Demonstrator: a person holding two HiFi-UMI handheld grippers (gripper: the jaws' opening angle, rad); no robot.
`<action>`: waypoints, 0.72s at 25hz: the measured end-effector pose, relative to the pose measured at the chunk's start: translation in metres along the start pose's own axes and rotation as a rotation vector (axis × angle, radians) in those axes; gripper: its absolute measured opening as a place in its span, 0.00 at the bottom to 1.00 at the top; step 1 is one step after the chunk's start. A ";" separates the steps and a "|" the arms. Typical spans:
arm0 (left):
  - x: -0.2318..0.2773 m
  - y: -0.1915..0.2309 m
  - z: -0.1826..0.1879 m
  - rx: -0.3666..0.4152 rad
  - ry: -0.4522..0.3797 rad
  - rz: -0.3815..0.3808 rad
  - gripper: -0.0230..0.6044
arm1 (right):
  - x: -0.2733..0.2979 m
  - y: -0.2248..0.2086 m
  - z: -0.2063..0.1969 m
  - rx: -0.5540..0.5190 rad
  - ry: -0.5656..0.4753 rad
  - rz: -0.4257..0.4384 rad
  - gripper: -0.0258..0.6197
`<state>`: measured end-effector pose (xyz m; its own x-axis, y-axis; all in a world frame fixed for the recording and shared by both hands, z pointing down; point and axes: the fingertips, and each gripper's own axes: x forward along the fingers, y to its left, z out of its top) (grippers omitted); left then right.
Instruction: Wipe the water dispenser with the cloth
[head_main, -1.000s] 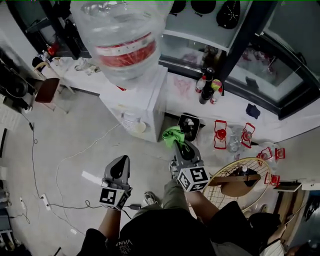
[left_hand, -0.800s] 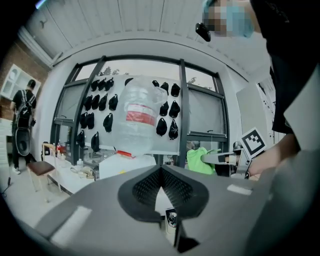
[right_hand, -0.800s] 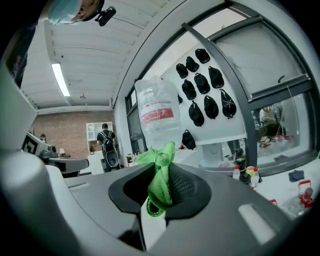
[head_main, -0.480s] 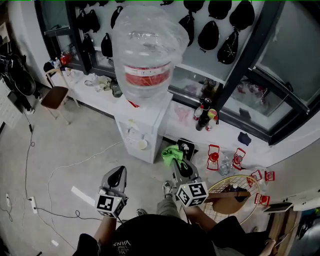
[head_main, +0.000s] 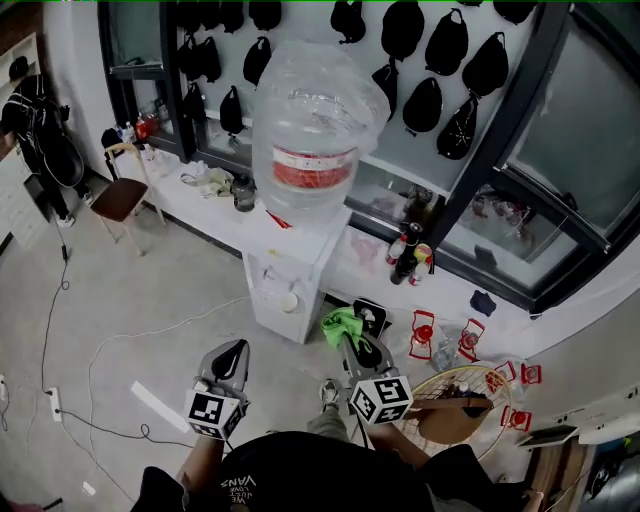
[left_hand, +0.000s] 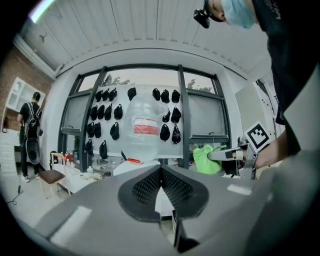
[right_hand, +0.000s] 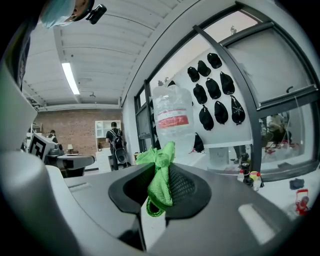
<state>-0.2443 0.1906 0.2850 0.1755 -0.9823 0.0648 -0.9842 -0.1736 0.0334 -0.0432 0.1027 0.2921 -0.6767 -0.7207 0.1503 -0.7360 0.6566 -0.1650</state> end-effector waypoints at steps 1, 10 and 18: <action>-0.002 0.001 0.001 0.003 0.000 0.000 0.04 | -0.001 0.003 -0.001 -0.001 0.005 0.005 0.17; -0.020 0.010 -0.004 0.019 0.014 0.017 0.04 | -0.004 0.019 -0.014 0.025 0.043 0.026 0.16; -0.023 0.014 -0.009 0.021 0.016 0.020 0.04 | 0.000 0.024 -0.019 0.038 0.041 0.029 0.16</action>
<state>-0.2621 0.2111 0.2929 0.1559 -0.9844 0.0814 -0.9878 -0.1555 0.0113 -0.0617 0.1223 0.3063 -0.6986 -0.6913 0.1846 -0.7153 0.6677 -0.2063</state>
